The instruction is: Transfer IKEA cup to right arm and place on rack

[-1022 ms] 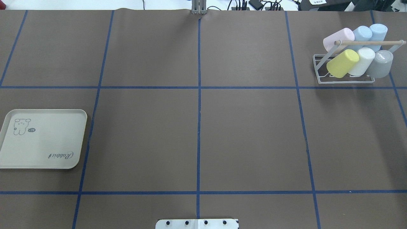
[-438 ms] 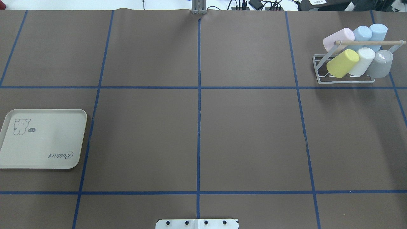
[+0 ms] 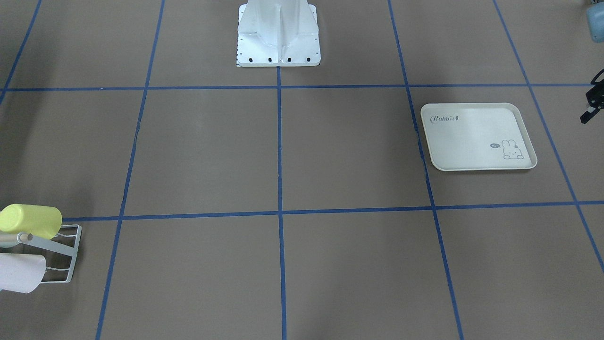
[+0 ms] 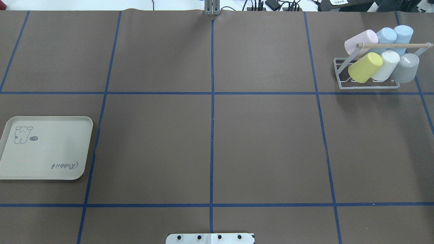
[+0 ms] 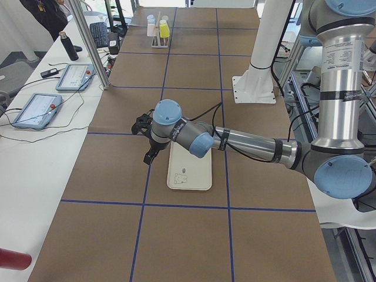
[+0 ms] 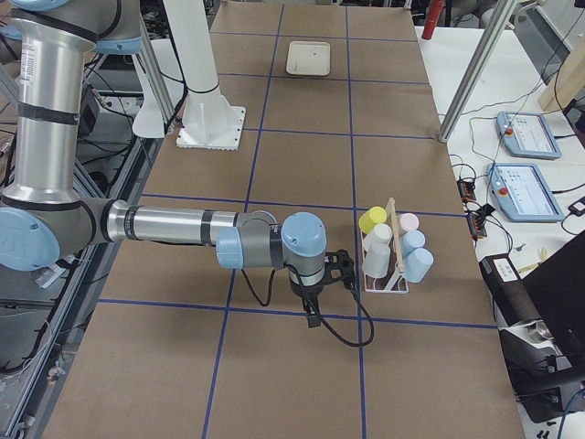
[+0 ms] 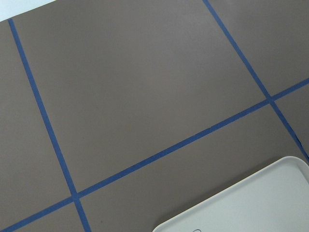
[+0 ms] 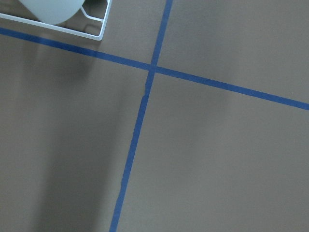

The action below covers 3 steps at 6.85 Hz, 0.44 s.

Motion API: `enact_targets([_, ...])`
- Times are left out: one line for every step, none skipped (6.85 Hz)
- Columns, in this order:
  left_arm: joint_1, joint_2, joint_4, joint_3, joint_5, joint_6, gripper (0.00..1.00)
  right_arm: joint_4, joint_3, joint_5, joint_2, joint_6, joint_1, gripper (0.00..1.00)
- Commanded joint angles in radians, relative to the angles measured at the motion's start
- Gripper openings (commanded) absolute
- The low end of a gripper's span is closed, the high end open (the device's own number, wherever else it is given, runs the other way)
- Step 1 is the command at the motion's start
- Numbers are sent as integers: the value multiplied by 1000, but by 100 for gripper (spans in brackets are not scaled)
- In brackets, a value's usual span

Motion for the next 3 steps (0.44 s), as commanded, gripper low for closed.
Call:
enact_targets([0, 13, 6, -30, 1, -7, 99, -62, 9, -70, -15, -3, 29, 100])
enact_targets([0, 1, 6, -14, 2, -6, 99, -81, 25, -81, -18, -4, 44, 100])
enact_targets([0, 5, 6, -16, 2, -6, 99, -82, 17, -93, -7, -4, 44, 100])
